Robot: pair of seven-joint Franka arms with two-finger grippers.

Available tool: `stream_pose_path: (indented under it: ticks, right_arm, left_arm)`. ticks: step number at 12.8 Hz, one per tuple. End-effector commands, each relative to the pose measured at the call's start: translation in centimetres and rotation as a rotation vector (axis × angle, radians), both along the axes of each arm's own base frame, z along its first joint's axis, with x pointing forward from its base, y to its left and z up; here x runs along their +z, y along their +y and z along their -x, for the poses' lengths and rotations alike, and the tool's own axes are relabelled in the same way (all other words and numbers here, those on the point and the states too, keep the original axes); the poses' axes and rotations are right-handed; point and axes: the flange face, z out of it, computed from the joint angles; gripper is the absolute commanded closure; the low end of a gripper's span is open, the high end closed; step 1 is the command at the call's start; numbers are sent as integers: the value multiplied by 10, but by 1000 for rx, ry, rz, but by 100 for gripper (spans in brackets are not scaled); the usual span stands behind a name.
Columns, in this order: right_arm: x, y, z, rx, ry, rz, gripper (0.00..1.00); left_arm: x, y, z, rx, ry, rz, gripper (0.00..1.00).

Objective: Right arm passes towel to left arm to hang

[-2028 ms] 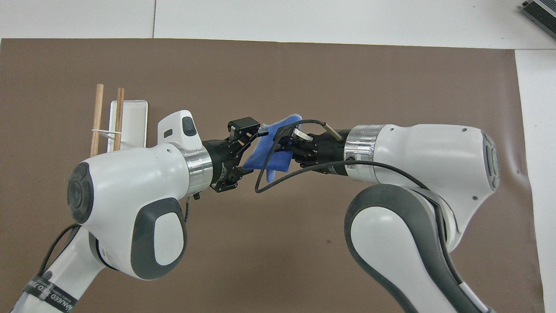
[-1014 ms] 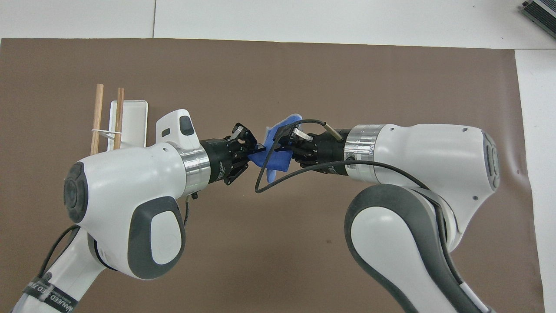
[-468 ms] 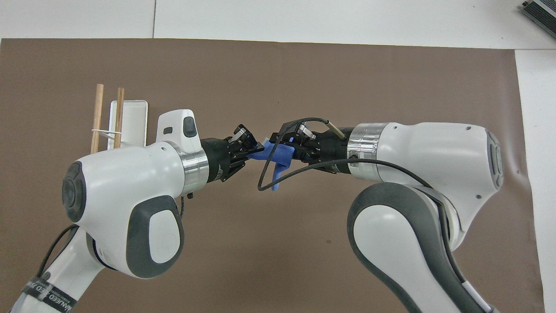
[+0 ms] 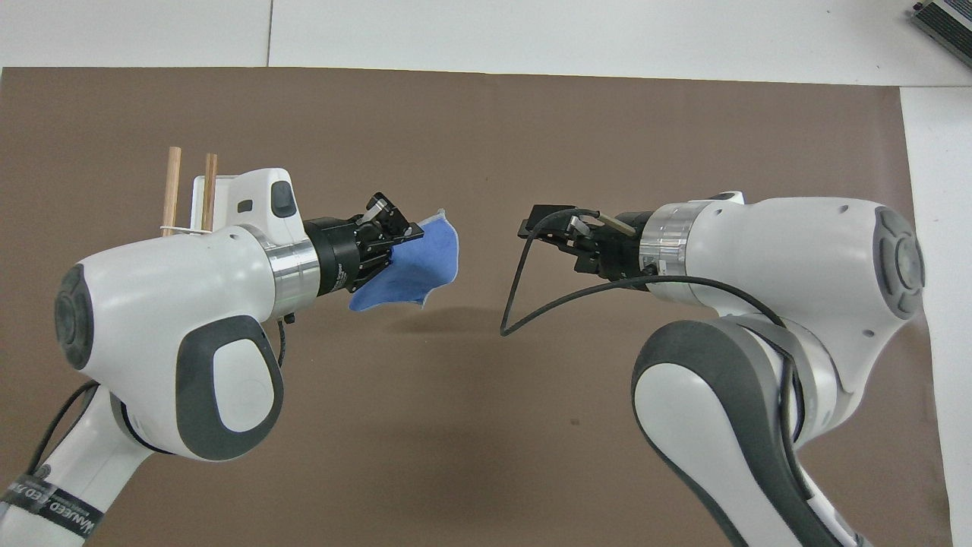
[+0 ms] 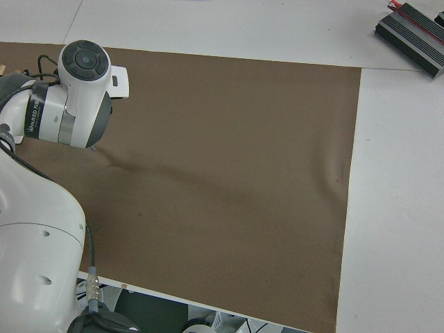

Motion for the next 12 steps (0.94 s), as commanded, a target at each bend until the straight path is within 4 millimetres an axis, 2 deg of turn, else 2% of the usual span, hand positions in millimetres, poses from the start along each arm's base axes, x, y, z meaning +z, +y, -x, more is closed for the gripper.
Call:
stream_pose_path:
  ticks: [1, 5, 6, 9, 11, 12]
  right_arm:
    - [10, -30, 6, 47, -8, 172, 0]
    - [13, -83, 1, 161, -29, 337, 0]
    - [12, -91, -1, 196, -43, 379, 0]
    - [13, -110, -5, 224, -60, 505, 0]
    - [16, -126, -8, 219, -32, 530, 0]
    - [21, -128, -9, 226, -24, 555, 0]
  left_arm:
    - [2, 41, -24, 65, -17, 0, 100]
    - [-4, 124, -49, 178, -27, -24, 100]
    - [-6, 150, -54, 224, -24, -26, 100]
    - [-9, 207, -61, 317, -14, -29, 100]
    - [-9, 240, -63, 371, -13, -34, 100]
    - [-10, 247, -64, 386, -14, -35, 100]
